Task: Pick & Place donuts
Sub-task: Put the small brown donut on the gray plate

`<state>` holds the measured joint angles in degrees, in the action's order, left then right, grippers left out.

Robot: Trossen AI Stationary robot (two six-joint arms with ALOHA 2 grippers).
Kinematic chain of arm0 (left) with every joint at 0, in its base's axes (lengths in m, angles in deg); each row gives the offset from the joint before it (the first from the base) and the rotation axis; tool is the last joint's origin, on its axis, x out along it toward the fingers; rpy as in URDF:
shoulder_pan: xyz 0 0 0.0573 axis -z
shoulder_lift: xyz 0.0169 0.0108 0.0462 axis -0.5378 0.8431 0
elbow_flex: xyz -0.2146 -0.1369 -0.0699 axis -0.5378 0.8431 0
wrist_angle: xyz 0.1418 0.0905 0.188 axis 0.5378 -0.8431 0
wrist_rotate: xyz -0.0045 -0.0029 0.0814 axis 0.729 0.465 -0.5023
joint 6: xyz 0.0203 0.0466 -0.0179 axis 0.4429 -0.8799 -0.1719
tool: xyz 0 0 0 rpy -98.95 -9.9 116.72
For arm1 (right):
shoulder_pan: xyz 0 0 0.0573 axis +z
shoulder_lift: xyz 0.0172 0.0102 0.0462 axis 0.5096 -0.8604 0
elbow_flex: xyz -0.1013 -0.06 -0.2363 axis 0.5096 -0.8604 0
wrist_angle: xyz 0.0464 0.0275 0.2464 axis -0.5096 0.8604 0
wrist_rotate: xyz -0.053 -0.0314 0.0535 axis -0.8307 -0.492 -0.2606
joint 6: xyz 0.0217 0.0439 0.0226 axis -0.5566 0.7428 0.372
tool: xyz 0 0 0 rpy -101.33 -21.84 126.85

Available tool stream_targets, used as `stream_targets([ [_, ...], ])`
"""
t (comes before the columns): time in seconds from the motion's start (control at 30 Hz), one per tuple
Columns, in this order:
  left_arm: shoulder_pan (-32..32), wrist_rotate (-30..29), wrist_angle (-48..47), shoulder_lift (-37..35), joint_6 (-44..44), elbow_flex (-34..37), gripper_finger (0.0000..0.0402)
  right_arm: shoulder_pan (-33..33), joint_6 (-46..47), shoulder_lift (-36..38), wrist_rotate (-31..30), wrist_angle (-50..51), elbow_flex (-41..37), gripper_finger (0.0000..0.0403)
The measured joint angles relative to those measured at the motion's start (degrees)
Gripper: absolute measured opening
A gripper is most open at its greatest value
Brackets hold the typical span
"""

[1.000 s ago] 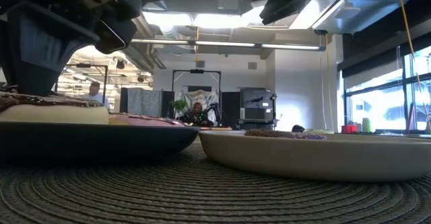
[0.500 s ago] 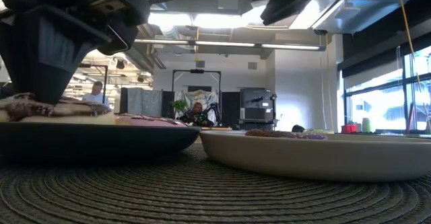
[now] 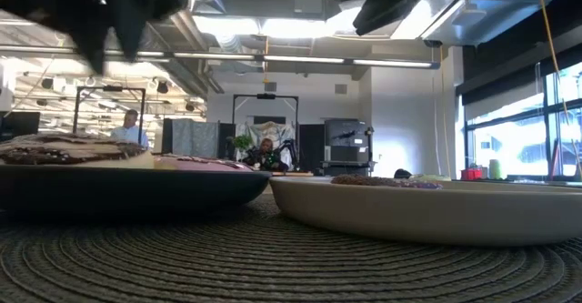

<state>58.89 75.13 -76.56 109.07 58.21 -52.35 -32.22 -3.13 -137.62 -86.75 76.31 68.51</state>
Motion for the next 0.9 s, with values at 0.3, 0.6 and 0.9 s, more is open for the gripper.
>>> stream_targets([
  [0.3, -14.25, -12.97, -7.61, -11.44, -16.39, -0.01, 0.0131, -0.25, -0.81, 0.00, -0.19, -2.62, 0.00, 0.0228],
  [0.6, -42.20, -11.60, -11.02, -9.48, -43.72, -0.01, 0.0130, -3.04, 5.27, 0.00, -0.48, -3.19, 0.00, 0.0228],
  [0.9, -61.32, -5.05, -4.32, -3.38, -59.66, -0.01, 0.0130, -6.37, 10.75, 0.00, -0.55, -3.19, 0.00, 0.0228],
])
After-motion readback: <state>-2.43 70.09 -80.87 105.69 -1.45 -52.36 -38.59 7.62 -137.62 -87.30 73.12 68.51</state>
